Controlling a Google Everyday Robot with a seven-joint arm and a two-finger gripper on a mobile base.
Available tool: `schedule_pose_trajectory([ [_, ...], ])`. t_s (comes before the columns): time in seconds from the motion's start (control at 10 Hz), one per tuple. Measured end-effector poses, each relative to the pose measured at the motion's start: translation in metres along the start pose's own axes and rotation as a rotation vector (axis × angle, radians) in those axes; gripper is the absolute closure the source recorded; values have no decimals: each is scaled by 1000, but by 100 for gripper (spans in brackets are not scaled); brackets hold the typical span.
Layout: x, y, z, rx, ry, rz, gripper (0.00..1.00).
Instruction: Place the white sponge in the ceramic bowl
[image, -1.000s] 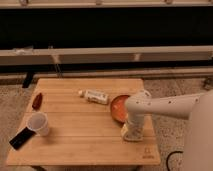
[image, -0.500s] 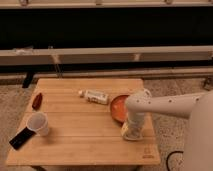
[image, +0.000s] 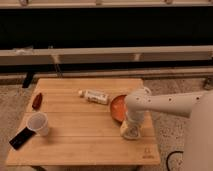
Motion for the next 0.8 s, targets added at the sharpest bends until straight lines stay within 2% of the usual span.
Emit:
schedule_pose_trajectory([
  [0.6, -7, 1, -11, -12, -6, -32, 100],
  [0.8, -10, 3, -23, -18, -9, -53, 100],
])
